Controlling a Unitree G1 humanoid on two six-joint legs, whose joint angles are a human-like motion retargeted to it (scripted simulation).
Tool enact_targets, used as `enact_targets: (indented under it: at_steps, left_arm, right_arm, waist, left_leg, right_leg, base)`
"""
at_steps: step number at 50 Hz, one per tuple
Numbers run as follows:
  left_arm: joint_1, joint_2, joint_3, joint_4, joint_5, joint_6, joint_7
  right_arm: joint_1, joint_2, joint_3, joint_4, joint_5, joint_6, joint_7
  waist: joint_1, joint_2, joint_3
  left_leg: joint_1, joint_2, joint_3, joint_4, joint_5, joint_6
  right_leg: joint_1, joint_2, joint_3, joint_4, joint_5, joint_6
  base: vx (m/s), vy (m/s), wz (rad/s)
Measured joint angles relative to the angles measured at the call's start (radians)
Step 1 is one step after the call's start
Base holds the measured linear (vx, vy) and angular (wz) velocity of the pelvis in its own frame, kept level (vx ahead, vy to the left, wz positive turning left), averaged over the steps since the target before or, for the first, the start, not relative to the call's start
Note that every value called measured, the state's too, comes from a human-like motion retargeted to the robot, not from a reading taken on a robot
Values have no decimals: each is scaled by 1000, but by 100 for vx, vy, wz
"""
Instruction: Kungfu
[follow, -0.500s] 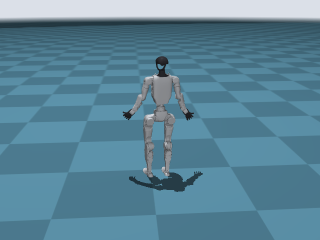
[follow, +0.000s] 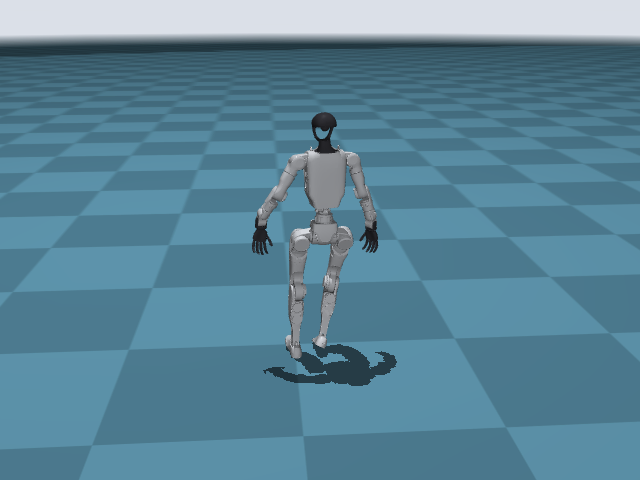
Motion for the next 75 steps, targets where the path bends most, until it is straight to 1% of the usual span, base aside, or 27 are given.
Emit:
enact_targets:
  at_steps: [2,8,13,16,23,25,27,30,31,32,33,35,36,38,40,43,45,46,48,50,51,53,55,58,62,70,75]
  left_arm:
    - [-6,-4,-6,4,30,3,14]
    - [-1,-33,31,41,64,43,0]
    - [18,-36,33,31,-4,36,10]
    - [12,-57,56,22,28,41,9]
    - [-46,-165,130,-99,-13,69,7]
    - [-66,-199,179,-223,-71,90,-22]
    - [-82,-221,280,-363,-184,59,-35]
    - [-95,-190,346,-590,-587,33,-23]
    - [-129,-164,357,-650,-766,53,-15]
    - [-176,-132,367,-705,-954,78,-6]
    - [-247,-88,375,-752,-1159,112,3]
    - [-444,-1,383,-814,-1547,145,18]
    - [-578,30,387,-805,-1691,147,40]
    - [-841,32,363,-771,-1922,143,88]
    - [-1061,-49,304,-733,-2121,115,74]
    - [-1194,-202,294,-778,-2405,149,-102]
    - [-1204,-302,227,-851,-2539,219,-234]
    - [-1192,-349,181,-880,-2564,264,-293]
    - [-1162,-449,83,-921,-2595,341,-384]
    - [-1125,-565,-33,-944,-2611,391,-427]
    - [-1110,-617,-80,-945,-2625,410,-434]
    - [-1072,-706,-161,-934,-2666,461,-436]
    - [-1034,-760,-220,-905,-2726,506,-420]
    - [-999,-752,-264,-862,-2768,533,-362]
    - [-1019,-627,-284,-905,-2686,488,-292]
    - [-1086,-155,-166,-1083,-2047,237,-171]
    - [-1165,-32,-78,-1070,-1707,127,35]
  right_arm:
    - [-15,-11,-5,-21,-11,5,-17]
    - [5,23,-27,-29,-43,-28,-85]
    - [50,49,-34,-22,-47,-22,-59]
    - [64,59,-53,-29,-49,-16,-68]
    - [144,108,-136,-211,74,-44,-119]
    - [204,124,-125,-328,158,-98,-172]
    - [269,143,-92,-461,250,-204,-244]
    - [350,188,-18,-662,428,-394,-282]
    - [354,202,4,-717,511,-445,-255]
    - [358,221,27,-773,607,-484,-215]
    - [358,250,56,-832,729,-496,-147]
    - [362,308,115,-959,988,-450,16]
    - [361,325,152,-1019,1122,-395,113]
    - [377,360,209,-1118,1359,-276,339]
    - [421,406,222,-1173,1532,-75,605]
    - [425,391,268,-1189,1666,260,912]
    - [421,358,256,-1182,1799,378,1021]
    - [418,347,249,-1175,1852,410,1034]
    - [420,340,227,-1165,1914,445,1042]
    - [419,347,187,-1165,1916,442,1039]
    - [410,352,179,-1168,1912,432,1032]
    - [382,366,167,-1167,1921,414,1007]
    - [359,381,160,-1168,1943,412,992]
    - [377,367,151,-1194,1956,419,1001]
    - [413,284,122,-1290,1952,348,928]
    - [358,-18,143,-1570,1600,-140,621]
    - [59,-217,289,-1602,1390,-235,438]
  waist:
    - [-11,31,13]
    - [-106,116,-15]
    - [-139,140,-81]
    - [-141,139,-82]
    - [-102,107,-65]
    - [-55,106,-64]
    - [-17,118,-66]
    - [-39,154,-58]
    - [-75,141,-32]
    - [-110,126,-5]
    - [-142,107,25]
    - [-210,86,66]
    - [-200,80,68]
    - [-144,45,48]
    - [-27,10,9]
    - [-91,24,-2]
    - [-119,48,20]
    - [-148,65,30]
    - [-236,101,40]
    - [-315,123,41]
    - [-330,129,53]
    - [-337,133,82]
    - [-339,131,118]
    - [-302,137,118]
    - [-226,144,90]
    - [-122,154,-3]
    - [62,141,-62]
  left_leg:
    - [-7,20,38,-2,9,5]
    - [-16,32,24,-59,37,76]
    - [-55,45,11,-55,19,92]
    - [-45,47,27,-46,6,93]
    - [-1,15,78,-6,-28,49]
    - [19,9,101,-4,0,16]
    - [54,22,137,-29,93,-54]
    - [97,3,110,-63,320,-203]
    - [71,-80,102,-34,383,-222]
    - [37,-150,116,6,433,-235]
    - [-9,-198,172,69,456,-235]
    - [-108,-245,225,225,450,-235]
    - [-149,-189,234,275,365,-235]
    - [-192,-19,241,292,223,-235]
    - [-169,222,239,224,173,-229]
    - [-159,283,194,51,252,20]
    - [-78,320,314,-107,307,63]
    - [-43,324,351,-179,324,47]
    - [-28,343,391,-241,353,37]
    - [-72,361,451,-200,336,118]
    - [-66,379,579,-210,364,117]
    - [-25,388,734,-247,405,97]
    - [-17,408,673,-233,435,53]
    - [8,423,698,-219,478,9]
    - [-11,416,694,-216,517,-37]
    - [-199,360,546,-87,439,-43]
    - [-292,263,411,-20,388,-39]
  right_leg:
    - [-138,-12,-110,203,22,0]
    - [-452,-133,-294,792,-174,0]
    - [-627,-140,-331,1012,-291,0]
    - [-641,-133,-329,1033,-304,0]
    - [-515,-73,-217,781,-201,0]
    - [-430,-25,-148,620,-126,0]
    - [-296,32,-52,391,-34,0]
    - [-24,44,133,-56,152,0]
    - [24,-30,126,-153,226,0]
    - [70,-105,123,-226,242,0]
    - [111,-181,131,-249,138,0]
    - [160,-337,31,-219,-74,-4]
    - [147,-342,12,-218,-147,-71]
    - [104,-311,16,-196,-277,-214]
    - [59,-176,100,-139,-343,-302]
    - [-5,-178,118,-22,-408,-330]
    - [-3,-187,122,29,-442,-341]
    - [-6,-173,128,63,-466,-343]
    - [7,-178,82,96,-499,-339]
    - [23,-221,4,97,-512,-338]
    - [19,-227,-7,101,-515,-340]
    - [11,-229,-8,114,-520,-344]
    - [24,-235,-5,125,-521,-339]
    - [38,-239,7,112,-504,-329]
    - [40,-261,6,90,-484,-310]
    - [142,-346,-124,-50,-437,-210]
    - [295,-384,-269,-154,-399,-110]
  base:
    - [-25,-25,-58]
    - [3,20,36]
    - [13,-5,32]
    - [3,-3,-6]
    - [4,-13,-36]
    - [6,-10,-71]
    - [9,-14,-43]
    - [0,38,64]
    - [-44,68,162]
    - [-76,89,215]
    - [-87,105,234]
    - [-85,75,223]
    - [-52,-43,108]
    - [-3,-151,-39]
    - [31,-132,-155]
    - [9,6,-68]
    - [3,35,-49]
    - [8,26,18]
    - [14,12,143]
    - [5,9,194]
    - [-9,15,107]
    - [-14,15,10]
    - [6,19,-19]
    - [25,16,-26]
    - [29,20,5]
    - [42,20,123]
    - [47,22,201]
